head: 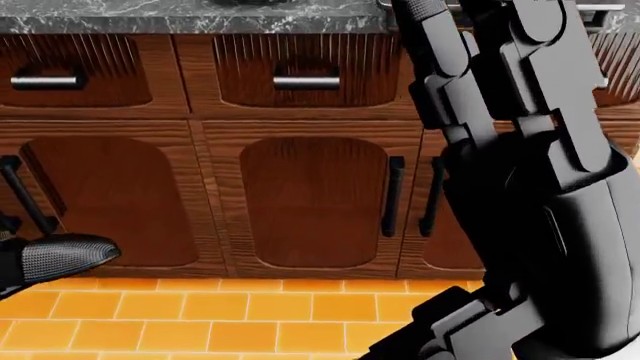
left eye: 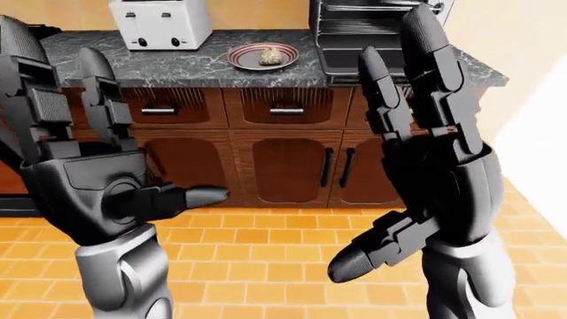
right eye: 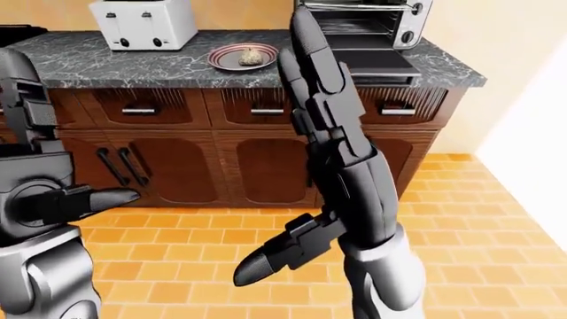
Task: Place the bread on the top rack of the toaster oven.
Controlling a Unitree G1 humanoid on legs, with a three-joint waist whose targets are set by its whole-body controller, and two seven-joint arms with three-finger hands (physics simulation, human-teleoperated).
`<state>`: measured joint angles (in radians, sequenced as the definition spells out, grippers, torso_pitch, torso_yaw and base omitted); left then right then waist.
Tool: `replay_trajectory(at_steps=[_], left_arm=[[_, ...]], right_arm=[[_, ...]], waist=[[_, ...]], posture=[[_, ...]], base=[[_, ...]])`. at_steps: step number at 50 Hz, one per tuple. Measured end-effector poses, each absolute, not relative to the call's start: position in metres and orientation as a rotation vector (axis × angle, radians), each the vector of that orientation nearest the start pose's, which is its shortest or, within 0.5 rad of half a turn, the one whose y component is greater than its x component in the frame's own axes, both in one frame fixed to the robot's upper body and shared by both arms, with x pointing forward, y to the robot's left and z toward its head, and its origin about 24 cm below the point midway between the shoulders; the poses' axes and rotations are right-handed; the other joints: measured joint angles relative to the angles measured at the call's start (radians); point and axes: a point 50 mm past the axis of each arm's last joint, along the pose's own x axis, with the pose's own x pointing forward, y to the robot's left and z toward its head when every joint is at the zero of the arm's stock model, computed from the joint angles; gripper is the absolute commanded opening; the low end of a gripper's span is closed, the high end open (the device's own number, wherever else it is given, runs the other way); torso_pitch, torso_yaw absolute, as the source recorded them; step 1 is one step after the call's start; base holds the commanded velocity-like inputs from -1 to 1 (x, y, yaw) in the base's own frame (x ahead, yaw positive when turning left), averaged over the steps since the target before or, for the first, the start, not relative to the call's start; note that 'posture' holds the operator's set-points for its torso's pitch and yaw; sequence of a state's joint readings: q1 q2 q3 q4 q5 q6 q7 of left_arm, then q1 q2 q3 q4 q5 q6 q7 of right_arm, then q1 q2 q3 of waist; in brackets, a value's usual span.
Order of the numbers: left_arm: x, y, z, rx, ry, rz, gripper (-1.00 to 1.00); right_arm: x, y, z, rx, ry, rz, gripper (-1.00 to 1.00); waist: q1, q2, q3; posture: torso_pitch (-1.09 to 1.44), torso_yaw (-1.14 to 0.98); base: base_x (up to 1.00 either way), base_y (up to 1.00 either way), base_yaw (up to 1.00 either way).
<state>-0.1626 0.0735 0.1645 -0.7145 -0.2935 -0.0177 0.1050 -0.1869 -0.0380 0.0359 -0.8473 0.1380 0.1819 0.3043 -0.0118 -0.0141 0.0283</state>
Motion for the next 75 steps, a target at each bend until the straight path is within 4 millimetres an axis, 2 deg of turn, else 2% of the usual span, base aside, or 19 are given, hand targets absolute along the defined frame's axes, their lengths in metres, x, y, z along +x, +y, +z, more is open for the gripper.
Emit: replay_trajectory(at_steps=[3,6,11,14,22,25,27,31,35,39,41,44,47,52,57,63,67,71,75], left_arm=[[0.205,0.18,0.232,-0.218,-0.903,0.064,1.0],[0.214,0.184,0.22,-0.221,-0.819,0.092,1.0],[0.208,0.183,0.231,-0.22,-0.886,0.079,1.0],[0.207,0.182,0.232,-0.221,-0.895,0.072,1.0],[0.214,0.181,0.222,-0.23,-0.826,0.071,1.0],[0.21,0.181,0.227,-0.226,-0.857,0.07,1.0],[0.206,0.183,0.229,-0.219,-0.88,0.078,1.0],[0.207,0.183,0.229,-0.224,-0.887,0.083,1.0],[0.216,0.181,0.217,-0.233,-0.8,0.077,1.0],[0.21,0.182,0.228,-0.224,-0.866,0.072,1.0],[0.207,0.183,0.229,-0.221,-0.882,0.075,1.0],[0.211,0.186,0.219,-0.22,-0.825,0.099,1.0],[0.209,0.186,0.224,-0.221,-0.854,0.099,1.0],[0.207,0.183,0.227,-0.224,-0.881,0.079,1.0],[0.219,0.182,0.213,-0.231,-0.773,0.08,1.0],[0.207,0.182,0.231,-0.22,-0.893,0.07,1.0],[0.212,0.188,0.22,-0.218,-0.827,0.109,1.0],[0.21,0.186,0.228,-0.219,-0.869,0.097,1.0],[0.21,0.185,0.227,-0.222,-0.872,0.087,1.0]], right_arm=[[0.194,-0.115,0.239,-0.018,-0.842,0.469,1.0],[0.202,-0.113,0.227,0.0,-0.746,0.491,1.0],[0.197,-0.113,0.238,-0.021,-0.816,0.488,1.0],[0.196,-0.113,0.237,-0.022,-0.814,0.486,1.0],[0.201,-0.115,0.231,-0.013,-0.76,0.474,1.0],[0.197,-0.115,0.234,-0.005,-0.788,0.488,1.0],[0.193,-0.113,0.236,-0.002,-0.809,0.501,1.0],[0.197,-0.113,0.235,-0.021,-0.808,0.492,1.0],[0.203,-0.116,0.226,-0.013,-0.736,0.475,1.0],[0.196,-0.114,0.235,-0.022,-0.801,0.482,1.0],[0.195,-0.113,0.234,-0.015,-0.805,0.491,1.0],[0.199,-0.111,0.227,0.001,-0.745,0.508,1.0],[0.195,-0.112,0.233,-0.016,-0.79,0.504,1.0],[0.196,-0.113,0.233,-0.02,-0.795,0.49,1.0],[0.205,-0.116,0.223,-0.014,-0.711,0.469,1.0],[0.196,-0.114,0.238,-0.023,-0.819,0.477,1.0],[0.201,-0.111,0.229,-0.001,-0.747,0.511,1.0],[0.199,-0.111,0.236,-0.015,-0.796,0.501,1.0],[0.2,-0.113,0.233,-0.019,-0.788,0.492,1.0]], waist=[[-0.008,0.049,0.005],[0.02,0.039,0.064],[0.023,0.034,0.031],[0.029,-0.018,0.035],[0.005,0.033,0.006],[-0.005,0.047,0.065],[0.005,0.025,0.082],[0.006,-0.006,0.013],[-0.008,0.036,0.081],[-0.012,0.053,0.016],[-0.01,0.048,0.014],[0.003,0.053,0.061],[-0.002,0.066,0.015],[0.003,-0.005,0.021],[-0.017,0.018,0.075],[-0.015,0.047,0.021],[0.001,0.029,0.07],[0.012,0.035,0.018],[0.023,-0.01,0.026]], posture=[[0.0,0.0],[0.0,0.0],[0.0,0.0],[0.0,0.0],[0.0,0.0],[0.0,0.0],[0.0,0.0],[0.0,0.0],[0.0,0.0],[0.0,0.0],[0.0,0.0],[0.0,0.0],[0.0,0.0],[0.0,0.0],[0.0,0.0],[0.0,0.0],[0.0,0.0],[0.0,0.0],[0.0,0.0]], base=[[0.21,0.0,0.0],[1.0,0.0,0.0],[0.09,0.0,0.0],[0.0,0.0,0.0],[0.1,0.0,0.0],[1.0,0.0,0.0],[0.5,0.0,0.0],[0.0,0.0,0.0],[0.9,-0.04,0.0],[0.0,0.0,0.0],[0.18,0.0,0.0],[1.0,-0.24,0.0],[0.04,0.0,0.0],[0.0,0.0,0.0],[0.5,-0.01,0.0],[0.0,0.0,0.0],[1.0,-0.03,0.0],[0.08,0.0,0.0],[0.0,0.0,0.0]])
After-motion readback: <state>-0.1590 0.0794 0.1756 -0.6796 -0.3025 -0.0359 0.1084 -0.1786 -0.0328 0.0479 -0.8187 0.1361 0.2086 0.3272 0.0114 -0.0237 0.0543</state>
